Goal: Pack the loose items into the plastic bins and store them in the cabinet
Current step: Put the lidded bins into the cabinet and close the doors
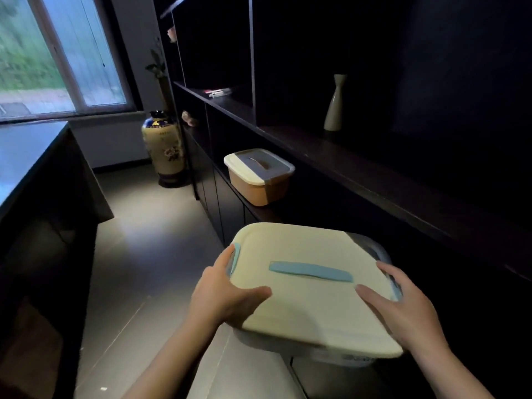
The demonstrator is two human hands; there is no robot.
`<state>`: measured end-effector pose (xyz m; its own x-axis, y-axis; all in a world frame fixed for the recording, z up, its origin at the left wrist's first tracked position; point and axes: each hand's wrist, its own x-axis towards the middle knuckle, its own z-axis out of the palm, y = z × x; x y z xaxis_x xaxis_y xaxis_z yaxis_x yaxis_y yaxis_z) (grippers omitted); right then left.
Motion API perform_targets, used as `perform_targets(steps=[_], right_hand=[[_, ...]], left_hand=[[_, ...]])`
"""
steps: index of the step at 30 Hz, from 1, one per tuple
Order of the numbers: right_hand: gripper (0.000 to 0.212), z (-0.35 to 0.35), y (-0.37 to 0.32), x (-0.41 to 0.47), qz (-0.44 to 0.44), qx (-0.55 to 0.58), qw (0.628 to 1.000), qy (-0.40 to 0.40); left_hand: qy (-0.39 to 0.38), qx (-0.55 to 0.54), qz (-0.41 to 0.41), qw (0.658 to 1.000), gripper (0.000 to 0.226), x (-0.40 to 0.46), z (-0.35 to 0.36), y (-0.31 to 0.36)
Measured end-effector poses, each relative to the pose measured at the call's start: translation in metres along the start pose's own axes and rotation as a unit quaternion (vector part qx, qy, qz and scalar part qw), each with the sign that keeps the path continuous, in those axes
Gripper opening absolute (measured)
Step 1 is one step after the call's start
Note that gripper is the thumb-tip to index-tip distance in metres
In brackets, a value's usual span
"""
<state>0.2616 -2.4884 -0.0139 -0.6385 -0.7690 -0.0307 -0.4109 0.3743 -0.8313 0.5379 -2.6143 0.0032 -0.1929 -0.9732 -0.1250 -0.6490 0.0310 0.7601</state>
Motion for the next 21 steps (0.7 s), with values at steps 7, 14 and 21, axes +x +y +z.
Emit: perform_targets(steps=[7,14,21], right_hand=[[0.062,0.044,0.005,0.063,0.146,-0.033,0.987,0.067],[0.072,0.108,-0.005,0.104,0.233,-0.121,0.953,0.154],[0.055,0.185,-0.070,0.145,0.116,-0.398,0.901,0.126]], left_hand=[[-0.109,0.018,0.054,0.992,0.117,0.151,0.037,0.012],[-0.239,0.028,0.125,0.963,0.122,0.284,0.060,0.017],[-0.276,0.072,0.168,0.944,0.104,0.366,0.077,0.047]])
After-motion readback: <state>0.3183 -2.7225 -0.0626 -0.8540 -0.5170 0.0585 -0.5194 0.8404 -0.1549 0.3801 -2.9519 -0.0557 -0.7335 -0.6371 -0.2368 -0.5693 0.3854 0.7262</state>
